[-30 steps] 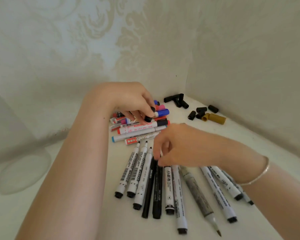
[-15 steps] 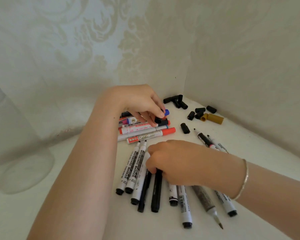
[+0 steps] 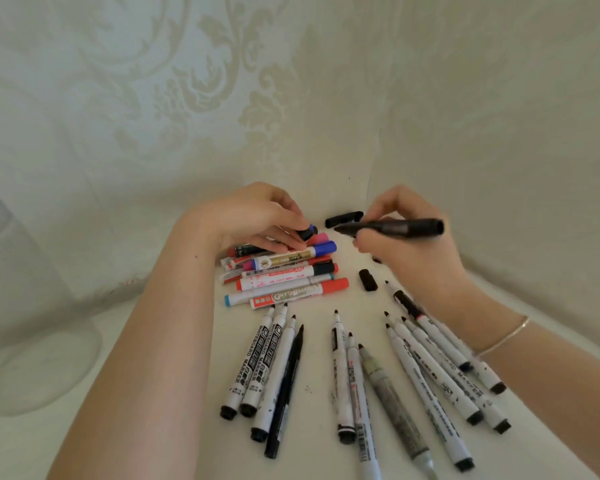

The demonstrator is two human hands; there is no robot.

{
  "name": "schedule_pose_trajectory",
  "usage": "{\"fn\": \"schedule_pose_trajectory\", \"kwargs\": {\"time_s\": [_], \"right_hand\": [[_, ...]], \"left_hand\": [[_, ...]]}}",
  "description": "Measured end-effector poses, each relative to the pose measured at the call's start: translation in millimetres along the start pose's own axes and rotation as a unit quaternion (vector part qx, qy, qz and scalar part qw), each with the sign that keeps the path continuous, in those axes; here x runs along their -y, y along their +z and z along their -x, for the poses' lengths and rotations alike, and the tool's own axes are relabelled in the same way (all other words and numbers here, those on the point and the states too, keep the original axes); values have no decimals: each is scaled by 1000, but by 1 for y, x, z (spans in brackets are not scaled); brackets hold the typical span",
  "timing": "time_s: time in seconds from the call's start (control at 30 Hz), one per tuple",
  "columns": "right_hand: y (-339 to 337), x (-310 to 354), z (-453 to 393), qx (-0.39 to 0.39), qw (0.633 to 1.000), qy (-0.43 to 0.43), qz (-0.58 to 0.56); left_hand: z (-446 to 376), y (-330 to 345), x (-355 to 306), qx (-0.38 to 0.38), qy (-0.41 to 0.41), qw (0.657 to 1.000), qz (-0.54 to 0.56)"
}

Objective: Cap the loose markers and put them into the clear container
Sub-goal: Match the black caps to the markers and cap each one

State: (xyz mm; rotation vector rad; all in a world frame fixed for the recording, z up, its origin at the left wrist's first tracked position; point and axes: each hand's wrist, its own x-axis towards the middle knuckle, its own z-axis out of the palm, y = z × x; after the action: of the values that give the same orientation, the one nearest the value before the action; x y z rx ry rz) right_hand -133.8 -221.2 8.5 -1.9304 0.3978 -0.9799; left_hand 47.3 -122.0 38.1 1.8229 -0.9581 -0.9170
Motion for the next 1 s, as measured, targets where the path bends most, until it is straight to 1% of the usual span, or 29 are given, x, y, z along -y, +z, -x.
{"fn": "schedule_pose_trajectory", "kwargs": {"time_s": [0.03,0.07,0.1,0.17,0.23,0.37,0.63,0.7,0.83,0.87,0.93,1.0], "right_hand": [[-1,-1,-2,-35,991,79,-107],[-1,-3,-4,-54,969,134,-198],[0,-4,-5,-64,947,171,-264],[1,-5,-7,-72,919,209,-326],[4,-6,-6,-67,908,225,-347],[9,-4,-4,-47,902,229,-363],[15,0,-8,-39,882,238,-404],[14,0,-8,-31,869,246,-428],[8,5,-10,1,814,280,-510],[7,6,-10,8,808,284,-516],[7,6,-11,17,820,281,-498],[9,3,-11,28,845,272,-460]], "left_hand": [[-1,0,0,-2,-1,1000,17],[-2,0,1,-3,-1,1000,31],[-3,0,1,-5,-1,999,41],[-5,0,2,-5,2,999,54],[-6,1,2,-1,4,998,68],[-5,4,-1,23,-2,993,113],[-3,7,-5,43,-4,988,148],[-3,6,-5,46,-3,986,160],[-3,3,-4,69,15,978,196],[-3,3,-3,76,21,976,202],[-3,2,-3,85,32,974,206],[-4,1,-2,88,36,977,190]]}}
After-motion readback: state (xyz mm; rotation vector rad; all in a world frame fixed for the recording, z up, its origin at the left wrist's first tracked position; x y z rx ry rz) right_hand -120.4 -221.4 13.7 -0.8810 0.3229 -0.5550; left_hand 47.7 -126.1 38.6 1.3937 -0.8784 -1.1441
